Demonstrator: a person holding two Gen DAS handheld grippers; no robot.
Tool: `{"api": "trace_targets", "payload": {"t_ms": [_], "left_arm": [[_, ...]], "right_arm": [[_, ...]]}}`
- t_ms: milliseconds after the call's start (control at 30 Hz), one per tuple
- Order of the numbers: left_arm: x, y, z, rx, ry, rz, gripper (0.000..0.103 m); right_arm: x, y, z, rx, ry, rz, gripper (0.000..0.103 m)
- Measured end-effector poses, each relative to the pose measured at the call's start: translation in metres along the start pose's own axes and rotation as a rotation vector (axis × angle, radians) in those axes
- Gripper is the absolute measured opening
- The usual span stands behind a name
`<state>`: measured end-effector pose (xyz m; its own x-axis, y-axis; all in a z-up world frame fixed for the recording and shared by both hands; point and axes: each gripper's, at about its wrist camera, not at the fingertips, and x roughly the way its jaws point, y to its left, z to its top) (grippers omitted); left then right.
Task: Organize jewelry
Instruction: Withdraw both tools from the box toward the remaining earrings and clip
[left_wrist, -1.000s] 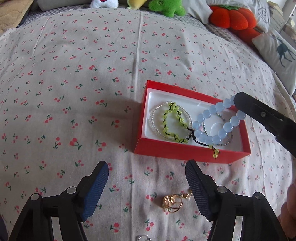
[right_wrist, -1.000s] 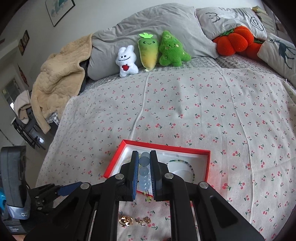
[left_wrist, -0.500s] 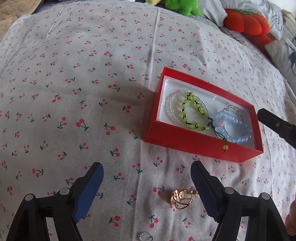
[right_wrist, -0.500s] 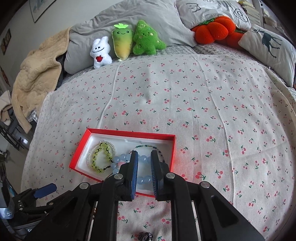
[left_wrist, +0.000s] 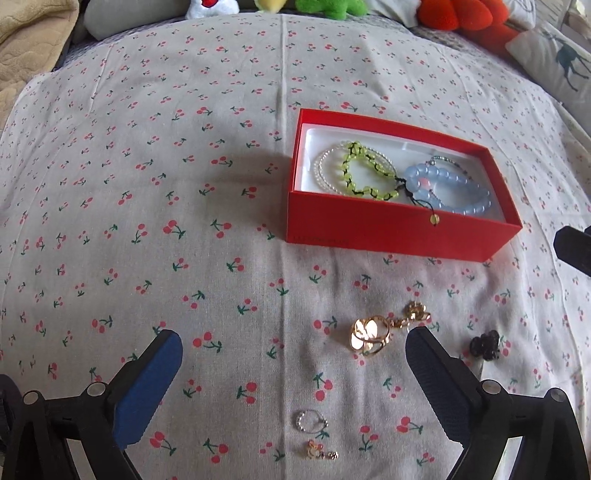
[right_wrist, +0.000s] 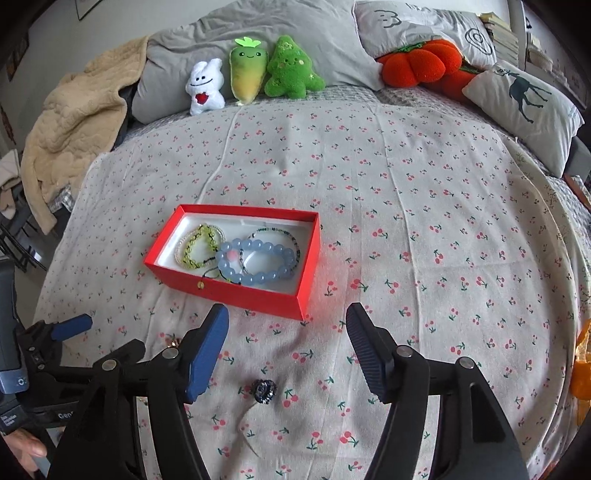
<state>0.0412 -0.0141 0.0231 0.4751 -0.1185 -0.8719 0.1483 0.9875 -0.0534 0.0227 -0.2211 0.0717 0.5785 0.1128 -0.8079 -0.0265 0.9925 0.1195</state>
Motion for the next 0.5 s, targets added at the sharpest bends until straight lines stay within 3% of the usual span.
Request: {"api": "trace_targets", "payload": {"t_ms": [500], "left_arm": [[0.015, 0.029, -0.051, 0.113, 0.033, -0.017, 0.1]], "right_arm": [[0.028, 0.008, -0.07, -0.142, 0.169, -0.032, 0.075]]}}
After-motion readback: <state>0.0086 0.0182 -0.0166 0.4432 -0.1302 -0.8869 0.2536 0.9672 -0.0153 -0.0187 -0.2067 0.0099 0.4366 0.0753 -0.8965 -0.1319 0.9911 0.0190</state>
